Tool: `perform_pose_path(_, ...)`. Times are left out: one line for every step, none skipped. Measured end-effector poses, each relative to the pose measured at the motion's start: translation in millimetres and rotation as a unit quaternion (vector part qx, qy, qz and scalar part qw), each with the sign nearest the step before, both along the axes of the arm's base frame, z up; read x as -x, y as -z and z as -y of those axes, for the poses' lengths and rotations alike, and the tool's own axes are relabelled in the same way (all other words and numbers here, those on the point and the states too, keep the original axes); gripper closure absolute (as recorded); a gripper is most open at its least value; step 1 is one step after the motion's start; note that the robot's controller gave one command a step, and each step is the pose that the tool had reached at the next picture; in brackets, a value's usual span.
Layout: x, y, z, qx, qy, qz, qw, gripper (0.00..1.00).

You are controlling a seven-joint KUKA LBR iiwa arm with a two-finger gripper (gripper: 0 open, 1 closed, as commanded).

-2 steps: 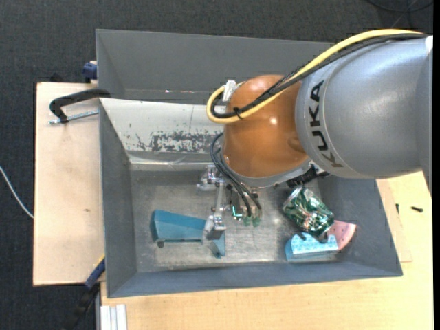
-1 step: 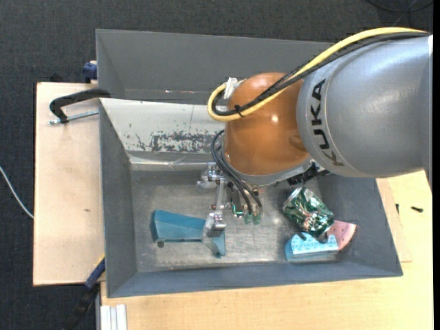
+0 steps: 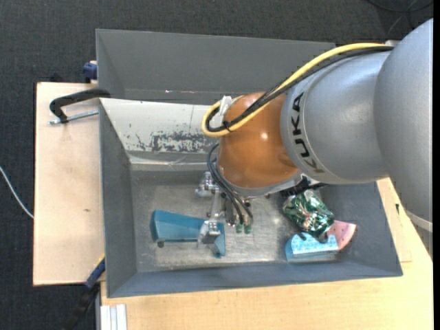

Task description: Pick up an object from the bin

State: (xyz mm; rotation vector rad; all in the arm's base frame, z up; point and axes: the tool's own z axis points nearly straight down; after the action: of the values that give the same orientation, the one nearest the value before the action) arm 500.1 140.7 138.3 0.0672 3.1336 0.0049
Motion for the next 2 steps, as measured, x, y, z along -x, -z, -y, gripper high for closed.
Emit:
perform_pose_path(6.0,52.7,28.7,0.000,0.105,-0.0042,0.9945,0.00)
perform_pose_path(4.5,60.9,32.8,0.001,0.120,-0.0062,0.9927,0.00)
